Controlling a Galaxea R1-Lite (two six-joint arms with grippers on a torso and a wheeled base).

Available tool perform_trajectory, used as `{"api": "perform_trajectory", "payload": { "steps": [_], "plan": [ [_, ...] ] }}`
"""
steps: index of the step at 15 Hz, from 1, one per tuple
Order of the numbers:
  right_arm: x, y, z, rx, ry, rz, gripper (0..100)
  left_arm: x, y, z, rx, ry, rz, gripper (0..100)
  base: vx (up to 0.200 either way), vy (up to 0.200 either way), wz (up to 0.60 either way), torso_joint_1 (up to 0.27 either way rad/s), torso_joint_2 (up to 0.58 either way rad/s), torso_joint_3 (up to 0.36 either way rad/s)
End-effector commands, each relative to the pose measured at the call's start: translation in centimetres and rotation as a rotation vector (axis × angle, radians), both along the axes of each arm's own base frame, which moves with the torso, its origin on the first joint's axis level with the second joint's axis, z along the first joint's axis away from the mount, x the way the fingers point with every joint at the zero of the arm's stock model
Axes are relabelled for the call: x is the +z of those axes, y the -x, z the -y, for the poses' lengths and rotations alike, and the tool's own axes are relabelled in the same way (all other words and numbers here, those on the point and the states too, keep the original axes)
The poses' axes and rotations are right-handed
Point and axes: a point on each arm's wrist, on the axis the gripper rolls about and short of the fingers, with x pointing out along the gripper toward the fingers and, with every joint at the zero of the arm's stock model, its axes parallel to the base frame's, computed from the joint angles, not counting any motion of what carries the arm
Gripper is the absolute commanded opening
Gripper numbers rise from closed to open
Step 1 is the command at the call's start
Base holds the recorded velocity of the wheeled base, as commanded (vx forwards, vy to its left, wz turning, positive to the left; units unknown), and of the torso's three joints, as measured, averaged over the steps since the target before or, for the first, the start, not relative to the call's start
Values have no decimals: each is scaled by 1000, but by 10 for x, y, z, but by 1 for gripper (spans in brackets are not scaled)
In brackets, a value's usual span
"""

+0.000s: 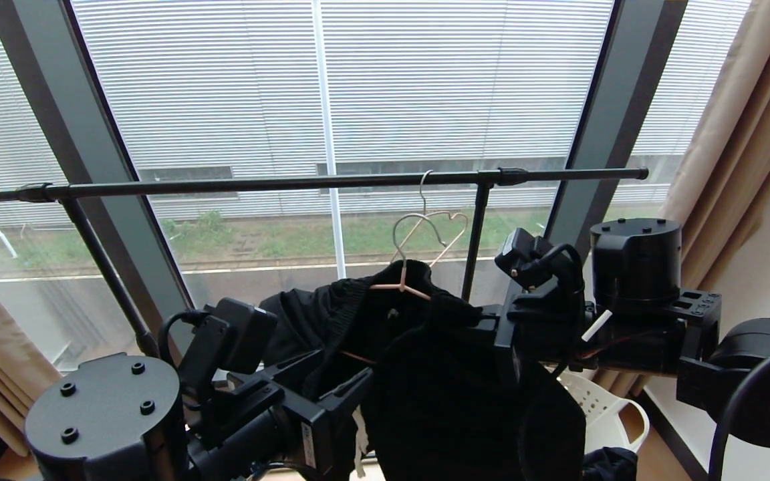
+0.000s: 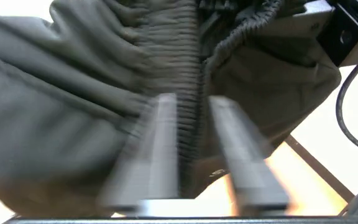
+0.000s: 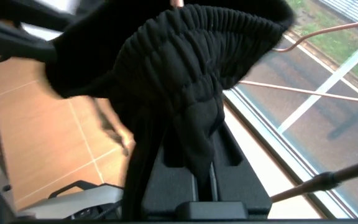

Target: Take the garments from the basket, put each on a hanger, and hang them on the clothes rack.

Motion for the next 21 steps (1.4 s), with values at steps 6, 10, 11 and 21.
{"api": "perform_trajectory", "payload": {
  "steps": [6, 10, 11, 21],
  "plan": [
    [-2, 2, 0, 24, -1, -11, 0, 2, -1, 1, 5, 8, 7, 100, 0, 0, 0, 0, 0, 0],
    [-4, 0, 2, 67, -21, -25, 0, 24, 3, -14, 18, 80, 70, 100, 0, 0, 0, 0, 0, 0],
    [-6, 0, 4, 71, -24, -28, 0, 26, 3, -16, 19, 82, 76, 100, 0, 0, 0, 0, 0, 0],
    [-12, -14, 38, 271, -153, -65, 0, 122, 29, -112, -126, -153, 195, 100, 0, 0, 0, 0, 0, 0]
  ]
}}
